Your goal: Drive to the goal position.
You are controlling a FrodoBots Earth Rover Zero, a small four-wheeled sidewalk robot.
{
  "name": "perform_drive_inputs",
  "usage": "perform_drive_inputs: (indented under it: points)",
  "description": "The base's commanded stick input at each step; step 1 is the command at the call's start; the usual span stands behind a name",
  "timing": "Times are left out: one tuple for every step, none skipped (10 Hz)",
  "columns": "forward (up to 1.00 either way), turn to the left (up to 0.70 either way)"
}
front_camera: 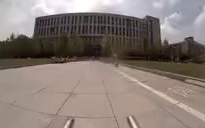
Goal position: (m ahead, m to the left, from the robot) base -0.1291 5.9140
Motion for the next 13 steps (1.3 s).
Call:
perform_drive_inputs:
  points:
    - [0.7,0.0]
    - [0.7,0.0]
    - [0.7,0.23]
    - [0.7,0.18]
    - [0.7,0.12]
    - [0.7,0.07]
    - [0.7,0.02]
    - [0.7,0.0]
    - [0.7,0.0]
    - [0.7,0.0]
    - [0.7,0.0]
    - [0.7,0.0]
    - [0.7,0.0]
